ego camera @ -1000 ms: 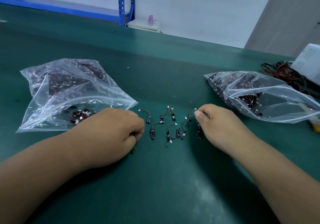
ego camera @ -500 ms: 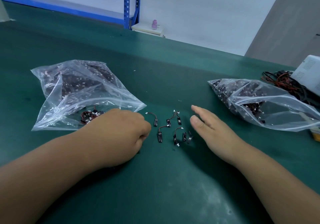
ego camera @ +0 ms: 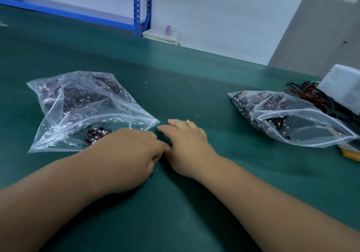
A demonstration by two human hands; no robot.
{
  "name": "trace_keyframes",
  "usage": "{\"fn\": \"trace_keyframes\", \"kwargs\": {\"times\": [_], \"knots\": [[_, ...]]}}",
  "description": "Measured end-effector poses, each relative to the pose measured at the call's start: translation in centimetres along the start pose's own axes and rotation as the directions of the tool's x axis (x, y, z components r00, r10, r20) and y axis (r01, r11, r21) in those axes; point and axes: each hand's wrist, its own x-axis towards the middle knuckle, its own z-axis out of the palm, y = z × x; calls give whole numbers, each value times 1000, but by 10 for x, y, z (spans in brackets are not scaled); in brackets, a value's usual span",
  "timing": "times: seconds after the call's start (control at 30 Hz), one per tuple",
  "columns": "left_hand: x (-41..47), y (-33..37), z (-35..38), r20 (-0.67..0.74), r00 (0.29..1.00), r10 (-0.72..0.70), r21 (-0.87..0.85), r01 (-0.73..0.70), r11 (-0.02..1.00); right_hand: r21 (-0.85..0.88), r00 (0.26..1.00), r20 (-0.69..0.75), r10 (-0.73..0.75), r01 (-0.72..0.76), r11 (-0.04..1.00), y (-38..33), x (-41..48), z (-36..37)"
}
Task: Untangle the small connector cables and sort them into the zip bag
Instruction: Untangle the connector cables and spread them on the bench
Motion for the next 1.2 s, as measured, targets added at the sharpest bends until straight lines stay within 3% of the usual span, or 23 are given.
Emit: {"fn": "trace_keyframes", "kwargs": {"times": [0.13, 0.47, 0.7, 0.8, 0.97, 1.07, 1.13, 1.2], "knots": [[0, 0, 0, 0, 1000, -3, 2, 3, 1000, -2, 983, -158, 91, -93, 996, 15, 7, -3], [-1, 3, -1, -19, 1000, 18, -30, -19, 999, -242, 981, -135, 141, -171, 955, 62, -32, -29], [0, 3, 0, -39, 999, 37, -41, -39, 998, -65, 971, -228, 71, -88, 994, 63, -66, -38], [1, 0, 3, -58, 997, 44, -40, -46, 998, -48, 979, -190, 77, -87, 995, 63, -72, -40], [2, -5, 8, -55, 997, 50, -52, -53, 997, -229, 993, -107, 49, -72, 971, 62, -75, -36], [1, -8, 10, -51, 997, 52, -48, -55, 997, -227, 994, -80, 77, -93, 969, 62, -82, -42], [2, -8, 11, -51, 998, 48, -50, -50, 997, -171, 983, -161, 94, -122, 978, 67, -87, -54], [2, -9, 12, -51, 998, 49, -46, -51, 998, -4, 936, -319, 148, -157, 988, 75, -91, -72]]}}
